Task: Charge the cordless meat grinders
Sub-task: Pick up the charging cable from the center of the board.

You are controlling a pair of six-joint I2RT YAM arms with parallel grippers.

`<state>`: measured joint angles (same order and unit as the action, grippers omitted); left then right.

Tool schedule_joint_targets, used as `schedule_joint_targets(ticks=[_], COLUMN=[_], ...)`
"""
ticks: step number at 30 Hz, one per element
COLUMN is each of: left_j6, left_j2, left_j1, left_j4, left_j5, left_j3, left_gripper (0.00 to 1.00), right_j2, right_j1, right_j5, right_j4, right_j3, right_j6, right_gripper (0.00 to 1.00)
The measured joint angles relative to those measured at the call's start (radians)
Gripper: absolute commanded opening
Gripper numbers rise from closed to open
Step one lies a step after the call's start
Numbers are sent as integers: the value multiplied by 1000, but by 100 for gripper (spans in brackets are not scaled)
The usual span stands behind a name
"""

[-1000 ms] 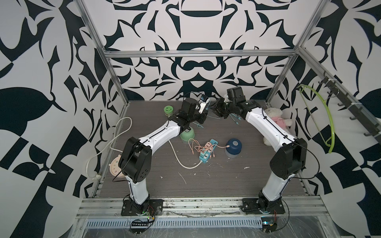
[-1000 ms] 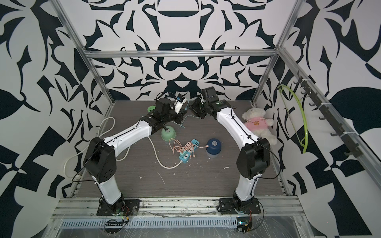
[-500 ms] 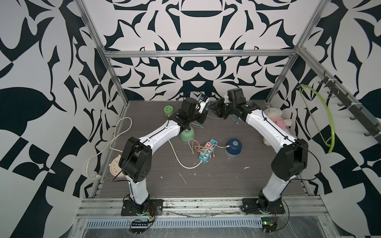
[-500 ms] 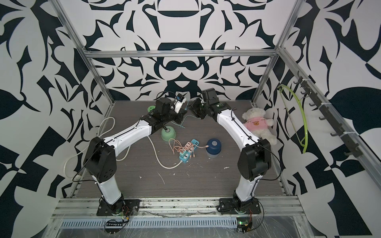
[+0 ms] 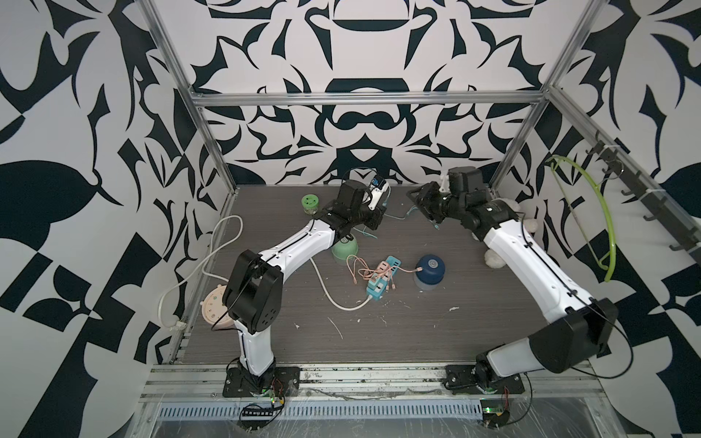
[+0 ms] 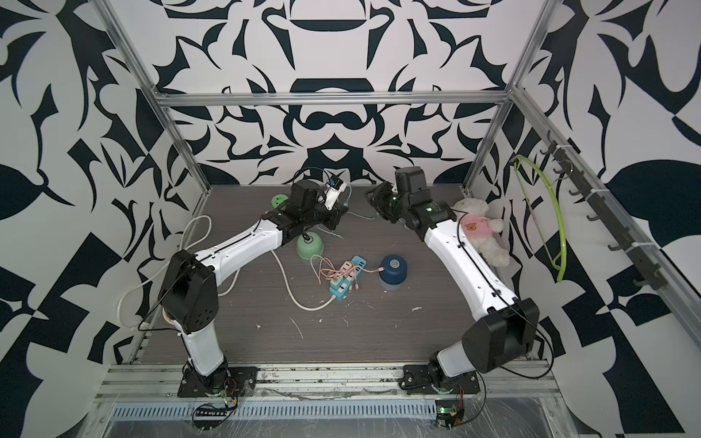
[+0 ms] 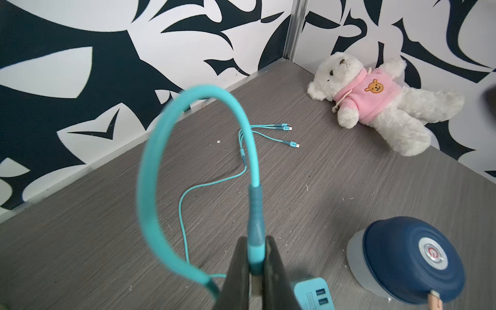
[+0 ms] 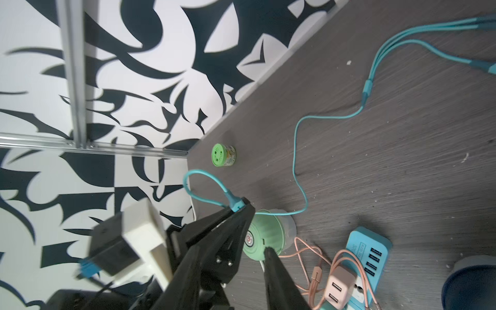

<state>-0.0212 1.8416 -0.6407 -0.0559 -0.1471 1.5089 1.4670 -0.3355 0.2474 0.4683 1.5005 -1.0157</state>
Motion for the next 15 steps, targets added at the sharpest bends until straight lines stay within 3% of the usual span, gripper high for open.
schedule_joint_targets(ticks=[9, 15], left_j6=[3, 3], left_j2=[0, 1], left_j1=[0, 0], left_j4=[0, -6], left_j5=[-14, -10], left_j3=[0, 1], left_gripper=[0, 0], right_j2=[222, 269], right_j1=[-35, -34], right_j5=[81, 124], right_j4=[6, 13], right_j3=[74, 95], right_j6=[16, 24], right_gripper=[44, 44])
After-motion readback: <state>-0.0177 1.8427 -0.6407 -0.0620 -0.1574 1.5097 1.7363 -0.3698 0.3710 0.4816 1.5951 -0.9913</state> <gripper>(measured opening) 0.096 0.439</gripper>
